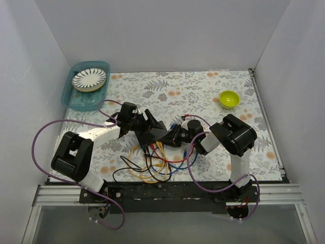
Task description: Pull the plug from the switch port
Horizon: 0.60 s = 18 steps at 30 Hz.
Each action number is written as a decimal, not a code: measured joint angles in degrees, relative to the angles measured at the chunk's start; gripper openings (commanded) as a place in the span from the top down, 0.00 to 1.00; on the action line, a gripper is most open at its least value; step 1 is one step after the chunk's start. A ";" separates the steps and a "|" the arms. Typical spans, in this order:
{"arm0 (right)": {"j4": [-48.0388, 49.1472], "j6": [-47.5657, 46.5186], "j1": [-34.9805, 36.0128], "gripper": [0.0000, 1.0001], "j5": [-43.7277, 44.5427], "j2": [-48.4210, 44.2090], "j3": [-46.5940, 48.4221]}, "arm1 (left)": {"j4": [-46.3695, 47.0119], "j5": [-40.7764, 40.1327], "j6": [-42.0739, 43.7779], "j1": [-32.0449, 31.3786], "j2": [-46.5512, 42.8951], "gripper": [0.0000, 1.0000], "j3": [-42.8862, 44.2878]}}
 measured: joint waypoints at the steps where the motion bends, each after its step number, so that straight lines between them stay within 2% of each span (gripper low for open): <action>1: -0.57 -0.39 0.11 0.76 0.07 0.00 0.35 | 0.00 0.00 0.04 0.00 0.00 0.26 0.00; 7: -1.99 -1.64 0.57 0.80 0.50 0.00 1.07 | 0.04 0.17 0.50 0.00 0.00 0.26 -0.31; 12: -2.01 -1.62 0.90 0.99 0.70 0.00 1.51 | 0.22 0.24 0.63 0.00 0.00 0.26 -1.49; 18: -1.62 -0.81 1.88 0.99 1.01 0.48 2.05 | 0.24 0.39 0.72 0.00 0.00 0.26 -1.99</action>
